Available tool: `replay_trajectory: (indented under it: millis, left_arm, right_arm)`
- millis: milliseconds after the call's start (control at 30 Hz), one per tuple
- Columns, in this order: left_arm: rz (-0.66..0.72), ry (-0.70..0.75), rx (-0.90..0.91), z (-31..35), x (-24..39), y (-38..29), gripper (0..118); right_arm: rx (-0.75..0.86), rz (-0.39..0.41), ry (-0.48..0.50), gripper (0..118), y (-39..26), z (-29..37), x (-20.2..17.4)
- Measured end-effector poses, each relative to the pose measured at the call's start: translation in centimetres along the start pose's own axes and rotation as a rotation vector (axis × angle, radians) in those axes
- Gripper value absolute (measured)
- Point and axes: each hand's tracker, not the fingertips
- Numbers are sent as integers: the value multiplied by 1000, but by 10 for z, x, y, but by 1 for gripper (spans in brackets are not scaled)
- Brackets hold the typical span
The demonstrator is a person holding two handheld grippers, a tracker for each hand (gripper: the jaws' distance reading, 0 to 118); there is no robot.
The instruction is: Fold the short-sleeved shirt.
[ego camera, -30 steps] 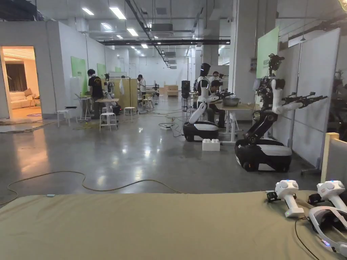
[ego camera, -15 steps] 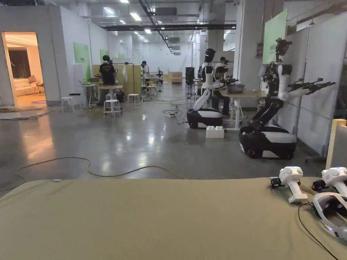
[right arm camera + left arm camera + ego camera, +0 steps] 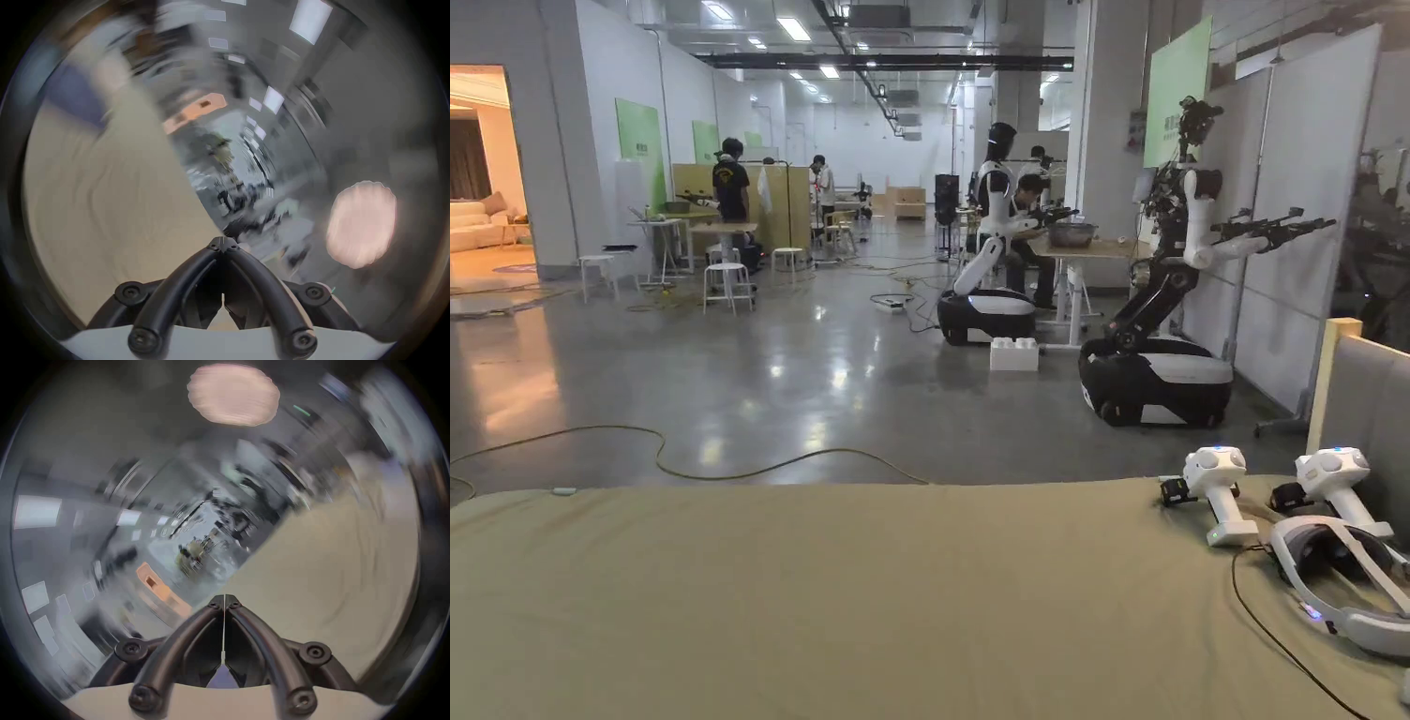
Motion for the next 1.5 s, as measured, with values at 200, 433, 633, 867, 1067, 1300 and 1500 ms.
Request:
replay_trajectory:
  millis: [200,433,633,867,1067,1300,1500]
  left_arm:
    - [706,-120,-102,-8,-46,-39,0]
    - [561,-66,-70,4,-43,-37,0]
    - [458,-69,-32,10,-32,-22,0]
    - [408,-70,-10,12,-28,-9,0]
    - [432,-64,10,14,-27,-7,0]
    - [419,-45,24,18,-29,-7,0]
    - [411,-43,-3,18,-37,-11,0]
  right_arm:
    - [-89,-924,71,0,-35,7,47]
    - [-43,-814,19,0,-23,18,58]
    - [-49,-755,41,0,-21,15,55]
    - [-22,-713,45,0,-16,15,55]
    - [10,-835,118,0,-21,14,62]
    - [44,-751,110,0,-8,20,58]
    - [47,-692,106,0,2,18,49]
